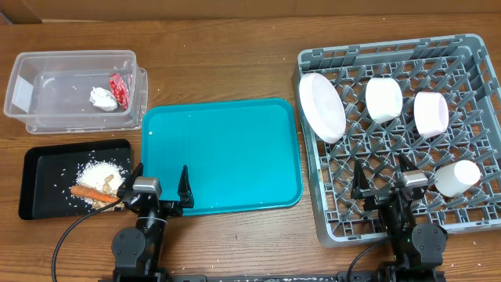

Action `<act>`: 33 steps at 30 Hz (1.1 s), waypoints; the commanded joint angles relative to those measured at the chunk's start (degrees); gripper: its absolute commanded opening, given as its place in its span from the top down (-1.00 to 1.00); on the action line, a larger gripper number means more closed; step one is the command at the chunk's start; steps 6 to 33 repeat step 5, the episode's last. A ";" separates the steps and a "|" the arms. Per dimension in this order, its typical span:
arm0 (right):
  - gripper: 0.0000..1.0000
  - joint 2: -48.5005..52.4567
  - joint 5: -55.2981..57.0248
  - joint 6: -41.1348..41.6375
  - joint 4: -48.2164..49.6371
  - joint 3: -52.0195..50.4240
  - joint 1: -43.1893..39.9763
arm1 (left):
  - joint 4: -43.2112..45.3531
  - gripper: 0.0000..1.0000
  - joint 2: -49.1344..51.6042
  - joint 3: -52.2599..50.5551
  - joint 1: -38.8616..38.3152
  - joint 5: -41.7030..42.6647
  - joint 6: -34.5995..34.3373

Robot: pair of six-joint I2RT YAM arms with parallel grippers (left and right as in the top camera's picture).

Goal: Sort waste into correct bins and load items into the dishwasher

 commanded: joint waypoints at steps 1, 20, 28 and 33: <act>-1.00 -0.39 0.55 -0.02 0.26 -0.59 0.28 | -0.09 -1.00 -0.44 -0.20 0.35 0.00 1.53; -1.00 -0.39 0.55 -0.02 0.26 -0.59 0.28 | -0.09 -1.00 -0.44 -0.20 0.35 0.00 1.53; -1.00 -0.39 0.55 -0.02 0.26 -0.59 0.28 | -0.09 -1.00 -0.44 -0.20 0.35 0.00 1.53; -1.00 -0.39 0.55 -0.02 0.26 -0.59 0.28 | -0.09 -1.00 -0.44 -0.20 0.35 0.00 1.53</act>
